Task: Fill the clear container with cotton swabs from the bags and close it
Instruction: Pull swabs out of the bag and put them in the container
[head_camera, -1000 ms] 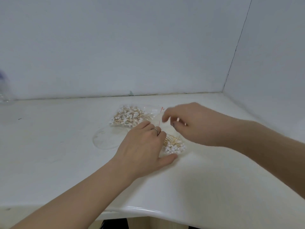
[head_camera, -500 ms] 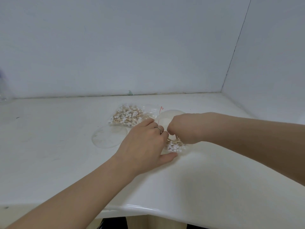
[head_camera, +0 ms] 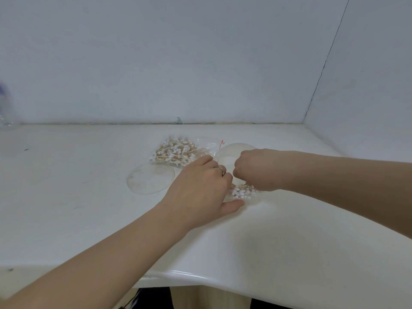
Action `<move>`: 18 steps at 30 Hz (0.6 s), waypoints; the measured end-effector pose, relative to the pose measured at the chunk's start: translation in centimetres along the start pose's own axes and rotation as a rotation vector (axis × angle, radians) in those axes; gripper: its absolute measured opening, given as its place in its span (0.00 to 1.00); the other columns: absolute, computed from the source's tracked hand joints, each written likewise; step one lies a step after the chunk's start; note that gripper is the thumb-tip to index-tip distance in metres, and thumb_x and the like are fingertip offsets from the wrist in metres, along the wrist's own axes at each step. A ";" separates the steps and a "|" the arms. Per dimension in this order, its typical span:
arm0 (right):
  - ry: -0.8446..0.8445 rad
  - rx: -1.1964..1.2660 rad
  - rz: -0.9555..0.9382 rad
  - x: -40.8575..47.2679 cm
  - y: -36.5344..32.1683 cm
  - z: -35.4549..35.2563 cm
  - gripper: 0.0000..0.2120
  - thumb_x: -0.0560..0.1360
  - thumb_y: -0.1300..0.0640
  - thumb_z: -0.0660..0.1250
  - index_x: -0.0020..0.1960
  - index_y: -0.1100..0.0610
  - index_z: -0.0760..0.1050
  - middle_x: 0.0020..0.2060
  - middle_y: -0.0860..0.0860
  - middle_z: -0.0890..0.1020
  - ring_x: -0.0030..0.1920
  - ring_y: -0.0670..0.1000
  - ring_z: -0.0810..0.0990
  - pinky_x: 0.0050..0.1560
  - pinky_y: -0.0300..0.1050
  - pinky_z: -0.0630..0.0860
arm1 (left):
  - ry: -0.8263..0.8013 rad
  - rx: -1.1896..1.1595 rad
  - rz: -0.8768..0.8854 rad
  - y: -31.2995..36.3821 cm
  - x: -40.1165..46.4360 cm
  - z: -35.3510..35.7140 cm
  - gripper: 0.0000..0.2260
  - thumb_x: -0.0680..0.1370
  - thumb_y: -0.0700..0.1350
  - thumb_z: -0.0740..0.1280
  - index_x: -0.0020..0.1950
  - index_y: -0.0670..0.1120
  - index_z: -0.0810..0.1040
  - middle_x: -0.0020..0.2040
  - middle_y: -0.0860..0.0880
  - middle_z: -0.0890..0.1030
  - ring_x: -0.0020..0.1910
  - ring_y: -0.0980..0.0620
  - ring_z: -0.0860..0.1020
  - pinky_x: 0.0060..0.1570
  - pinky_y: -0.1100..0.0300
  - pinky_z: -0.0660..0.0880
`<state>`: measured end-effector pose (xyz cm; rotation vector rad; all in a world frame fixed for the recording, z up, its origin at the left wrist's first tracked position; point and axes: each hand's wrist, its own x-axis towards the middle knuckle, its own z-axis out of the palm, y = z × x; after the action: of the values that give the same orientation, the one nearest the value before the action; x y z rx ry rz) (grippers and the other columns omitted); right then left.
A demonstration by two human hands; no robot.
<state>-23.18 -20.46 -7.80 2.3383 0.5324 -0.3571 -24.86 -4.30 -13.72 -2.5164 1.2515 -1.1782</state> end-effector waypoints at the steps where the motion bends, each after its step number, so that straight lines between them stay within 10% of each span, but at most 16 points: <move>1: -0.008 0.017 0.004 -0.2 0.0 -0.2 0.05 0.76 0.66 0.63 0.46 0.58 0.74 0.40 0.52 0.75 0.43 0.53 0.76 0.32 0.44 0.67 | 0.004 0.006 0.004 0.0 0.1 0.0 0.25 0.77 0.64 0.60 0.36 0.44 0.81 0.30 0.49 0.77 0.33 0.47 0.76 0.49 0.53 0.78; 6: -0.010 0.124 0.007 -1.1 0.1 -0.5 0.13 0.78 0.64 0.60 0.60 0.55 0.75 0.40 0.50 0.72 0.37 0.53 0.73 0.31 0.43 0.65 | 0.020 0.004 0.034 0.0 0.3 -0.1 0.24 0.76 0.64 0.61 0.40 0.44 0.81 0.31 0.49 0.78 0.34 0.47 0.77 0.52 0.53 0.76; 11: -0.100 0.034 0.046 -0.8 -0.3 -0.6 0.11 0.78 0.63 0.61 0.37 0.56 0.69 0.36 0.50 0.71 0.33 0.51 0.68 0.33 0.43 0.66 | -0.018 0.006 0.030 0.1 0.2 0.0 0.27 0.77 0.65 0.57 0.41 0.45 0.83 0.34 0.50 0.80 0.37 0.47 0.79 0.58 0.53 0.74; 18: -0.177 -0.073 0.109 -0.7 -0.8 -1.4 0.15 0.81 0.59 0.62 0.36 0.56 0.65 0.35 0.50 0.68 0.30 0.49 0.65 0.29 0.41 0.62 | -0.009 -0.009 0.038 0.1 0.2 0.1 0.25 0.77 0.64 0.58 0.39 0.45 0.82 0.33 0.49 0.79 0.36 0.47 0.77 0.57 0.52 0.76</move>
<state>-24.01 -19.13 -6.97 2.2281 0.3262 -0.4804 -24.70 -4.54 -13.69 -2.4899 1.3001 -1.1544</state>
